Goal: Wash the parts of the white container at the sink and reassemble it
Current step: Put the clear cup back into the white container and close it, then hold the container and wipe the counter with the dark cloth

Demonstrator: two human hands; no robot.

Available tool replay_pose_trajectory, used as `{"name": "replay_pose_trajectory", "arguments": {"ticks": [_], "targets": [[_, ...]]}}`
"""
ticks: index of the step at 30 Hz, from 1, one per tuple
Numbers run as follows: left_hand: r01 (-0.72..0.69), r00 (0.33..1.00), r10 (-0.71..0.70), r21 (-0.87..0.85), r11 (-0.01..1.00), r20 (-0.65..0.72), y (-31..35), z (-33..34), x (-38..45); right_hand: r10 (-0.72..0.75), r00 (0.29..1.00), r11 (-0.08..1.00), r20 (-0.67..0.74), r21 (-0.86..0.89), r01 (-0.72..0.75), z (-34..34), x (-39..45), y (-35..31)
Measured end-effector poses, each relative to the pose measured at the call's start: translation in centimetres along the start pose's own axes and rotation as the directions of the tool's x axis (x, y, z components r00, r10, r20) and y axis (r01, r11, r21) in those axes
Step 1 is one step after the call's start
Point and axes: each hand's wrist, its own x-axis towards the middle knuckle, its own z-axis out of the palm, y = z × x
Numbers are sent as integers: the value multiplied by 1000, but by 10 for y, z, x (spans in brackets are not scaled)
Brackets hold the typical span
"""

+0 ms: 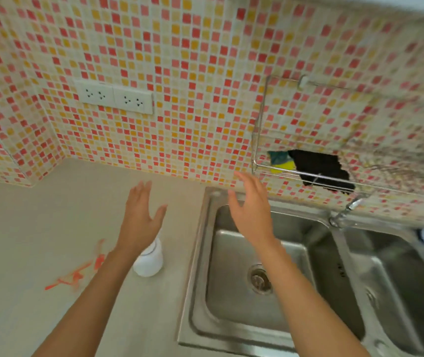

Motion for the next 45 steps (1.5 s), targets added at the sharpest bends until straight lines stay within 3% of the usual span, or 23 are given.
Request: {"name": "replay_pose_trajectory", "arguments": {"ticks": [4,9,14,16,18,22,25,29,32,35,37,39,40,42,45], "targets": [[-325,946,324,25,946,7,95,44,32,-46,985,993,-169,-116,26,-61,25,23],[-528,849,527,101,843,39,199,96,56,37,972,982,-232,-173,-79,-117,59,65],[-524,851,474,392,756,223,222,145,75,266,962,932,-59,-237,-273,-139,99,108],[-489,868,446,519,701,217,216,155,77,425,901,878,93,-285,-385,-139,117,125],[-472,875,444,535,700,192,214,159,78,580,789,785,204,-398,-474,-135,133,138],[-496,862,469,514,700,192,212,160,77,689,689,677,223,-535,-504,-113,151,147],[-472,877,443,510,719,187,213,162,77,670,719,666,182,-576,-475,-107,154,147],[-465,883,421,508,725,207,216,161,75,486,866,693,119,-656,-299,-126,149,150],[-447,894,393,512,733,217,219,159,75,421,906,821,-45,-406,-401,-130,140,153],[-452,892,368,469,759,264,221,151,69,492,860,867,-136,-12,-498,-139,141,155],[-465,881,381,364,807,281,219,139,59,594,792,795,-144,260,-549,-149,142,153],[-430,896,372,265,863,242,205,120,44,686,727,580,-27,623,-525,-159,135,139],[-399,912,355,251,882,205,193,110,37,685,727,468,40,741,-481,-164,129,129],[-329,944,308,273,904,120,160,91,23,613,783,382,111,825,-416,-168,111,103],[-178,984,178,252,951,22,99,66,-3,527,835,359,159,849,-389,-153,80,66]]}}
